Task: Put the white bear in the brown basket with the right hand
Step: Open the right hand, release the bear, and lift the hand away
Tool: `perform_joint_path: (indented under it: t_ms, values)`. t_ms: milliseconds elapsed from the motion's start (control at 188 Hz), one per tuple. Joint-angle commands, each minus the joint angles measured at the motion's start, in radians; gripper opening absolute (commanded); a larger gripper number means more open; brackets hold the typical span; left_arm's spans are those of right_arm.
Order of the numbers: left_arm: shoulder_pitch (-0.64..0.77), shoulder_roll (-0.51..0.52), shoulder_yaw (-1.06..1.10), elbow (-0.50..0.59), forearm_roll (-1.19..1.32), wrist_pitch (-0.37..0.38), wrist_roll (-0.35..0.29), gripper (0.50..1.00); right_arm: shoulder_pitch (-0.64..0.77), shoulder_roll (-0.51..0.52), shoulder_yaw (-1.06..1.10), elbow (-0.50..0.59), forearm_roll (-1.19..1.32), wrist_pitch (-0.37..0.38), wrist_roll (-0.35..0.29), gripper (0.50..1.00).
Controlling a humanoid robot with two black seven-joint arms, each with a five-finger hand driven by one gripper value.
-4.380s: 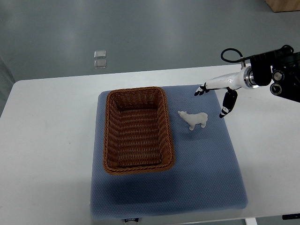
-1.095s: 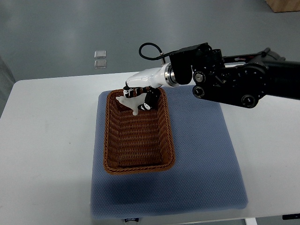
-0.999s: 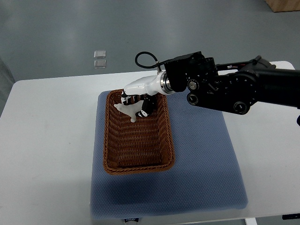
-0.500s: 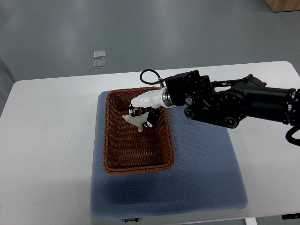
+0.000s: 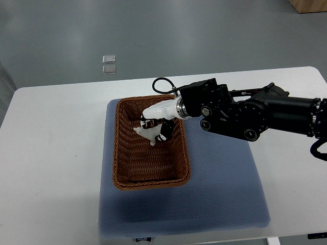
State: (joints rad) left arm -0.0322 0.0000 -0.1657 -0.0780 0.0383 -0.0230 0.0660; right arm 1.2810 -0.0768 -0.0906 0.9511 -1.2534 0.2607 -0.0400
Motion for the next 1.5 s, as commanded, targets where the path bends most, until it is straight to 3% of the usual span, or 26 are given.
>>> perform_joint_path:
  t_ms: [0, 197, 308, 627, 755, 914, 1095, 1265, 1494]
  values:
    - [0.000, 0.000, 0.000, 0.000, 0.000, 0.000, 0.000, 1.000, 0.001, -0.003, 0.002, 0.001, 0.003, 0.000, 0.002, 0.827]
    - [0.000, 0.000, 0.000, 0.000, 0.000, 0.000, 0.000, 1.000, 0.009, -0.011, 0.003, 0.006, 0.015, 0.008, 0.002, 0.895]
    - [0.000, 0.000, 0.000, 0.000, 0.000, 0.000, 0.000, 1.000, 0.021, -0.028, 0.014, 0.015, 0.023, 0.020, 0.002, 0.903]
    - [0.000, 0.000, 0.000, 0.001, 0.000, 0.000, 0.000, 1.000, 0.141, -0.244, 0.126, 0.055, 0.169, 0.120, 0.042, 0.924]
    - [0.000, 0.000, 0.000, 0.000, 0.000, 0.000, 0.000, 1.000, 0.089, -0.357, 0.275, 0.040, 0.249, 0.144, 0.049, 0.924]
    - [0.000, 0.000, 0.000, 0.001, 0.000, 0.000, 0.000, 1.000, -0.121, -0.419, 0.549, 0.003, 0.367, 0.135, 0.049, 0.921]
    - [0.000, 0.000, 0.000, 0.000, 0.000, 0.000, 0.000, 1.000, -0.341, -0.379, 0.874, -0.003, 0.436, 0.089, 0.068, 0.921]
    - [0.000, 0.000, 0.000, 0.000, 0.000, 0.000, 0.000, 1.000, -0.519, -0.189, 1.120, -0.067, 0.609, -0.037, 0.083, 0.921]
    - [0.000, 0.000, 0.000, 0.000, 0.000, 0.000, 0.000, 1.000, -0.604, -0.037, 1.258, -0.193, 0.778, -0.092, 0.084, 0.921]
